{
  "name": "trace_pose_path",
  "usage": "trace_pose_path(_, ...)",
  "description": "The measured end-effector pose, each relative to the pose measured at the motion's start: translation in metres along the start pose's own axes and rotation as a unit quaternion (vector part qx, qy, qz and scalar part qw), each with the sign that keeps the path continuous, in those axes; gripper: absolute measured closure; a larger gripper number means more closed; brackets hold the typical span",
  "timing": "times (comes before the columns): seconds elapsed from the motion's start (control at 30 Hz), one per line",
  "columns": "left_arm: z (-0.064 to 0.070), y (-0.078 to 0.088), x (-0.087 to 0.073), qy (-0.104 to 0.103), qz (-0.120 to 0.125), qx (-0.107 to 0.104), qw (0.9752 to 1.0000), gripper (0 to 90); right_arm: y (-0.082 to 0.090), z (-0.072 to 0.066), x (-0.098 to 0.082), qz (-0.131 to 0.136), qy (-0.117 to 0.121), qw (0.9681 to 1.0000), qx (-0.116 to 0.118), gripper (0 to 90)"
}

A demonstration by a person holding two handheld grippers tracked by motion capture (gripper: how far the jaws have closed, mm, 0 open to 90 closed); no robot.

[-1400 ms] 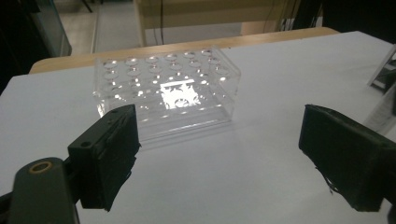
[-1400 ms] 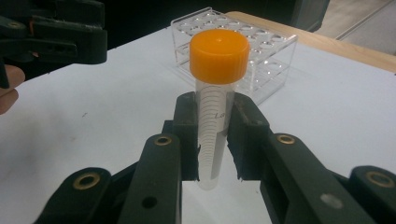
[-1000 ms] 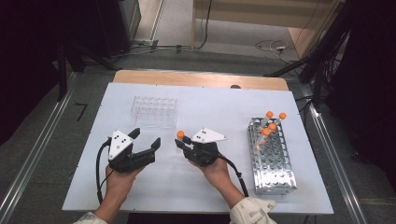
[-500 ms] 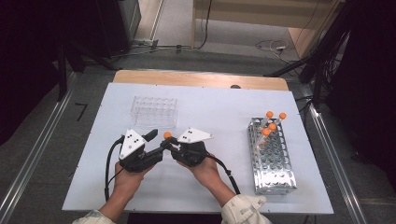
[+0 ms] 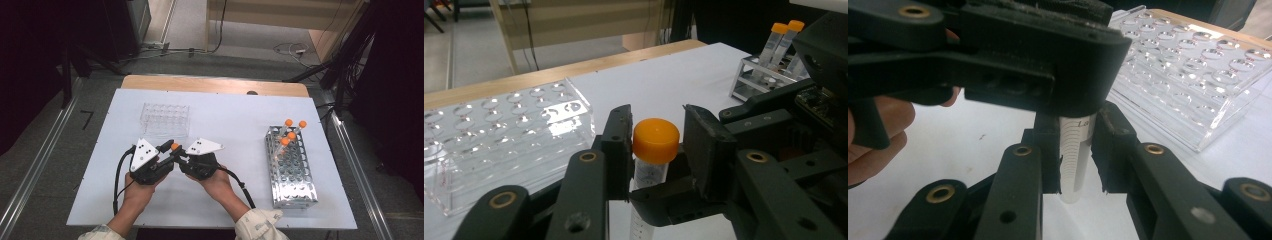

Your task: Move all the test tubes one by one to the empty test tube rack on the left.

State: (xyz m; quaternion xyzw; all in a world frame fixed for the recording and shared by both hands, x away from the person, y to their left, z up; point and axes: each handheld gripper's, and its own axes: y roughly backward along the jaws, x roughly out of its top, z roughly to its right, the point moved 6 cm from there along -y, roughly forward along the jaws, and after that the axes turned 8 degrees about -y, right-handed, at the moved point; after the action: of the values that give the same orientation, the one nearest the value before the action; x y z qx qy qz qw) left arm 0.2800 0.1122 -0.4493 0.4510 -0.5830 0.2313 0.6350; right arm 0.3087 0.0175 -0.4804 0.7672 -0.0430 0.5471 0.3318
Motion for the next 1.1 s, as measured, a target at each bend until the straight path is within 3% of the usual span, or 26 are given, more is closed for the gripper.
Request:
trace_pose_path(0.63,-0.001,0.001,0.0,0.002,0.005,-0.005,1.0,70.3,0.002,-0.001,0.001,0.004,-0.001,1.0,0.004,70.9)
trace_pose_path(0.77,-0.002,0.002,0.001,0.005,0.008,-0.005,0.9999,70.4,0.003,-0.002,0.002,0.007,-0.001,0.9999,0.012,51.2)
trace_pose_path(0.8,-0.004,0.003,0.002,0.005,0.01,-0.003,0.9999,70.4,0.003,-0.001,0.002,0.005,-0.001,0.9999,0.01,43.5)
trace_pose_path(0.9,-0.008,0.004,0.002,0.011,0.008,0.0,0.9999,70.3,0.004,0.002,0.001,-0.001,-0.004,1.0,0.003,37.3)
trace_pose_path(0.93,-0.011,0.004,0.002,0.015,0.008,0.002,0.9998,70.3,0.005,0.006,0.0,-0.004,-0.012,0.9999,-0.005,29.7)
trace_pose_path(1.1,-0.028,0.008,0.005,0.03,0.009,0.024,0.9992,70.3,0.012,0.013,-0.002,0.001,-0.027,0.9995,-0.018,23.9)
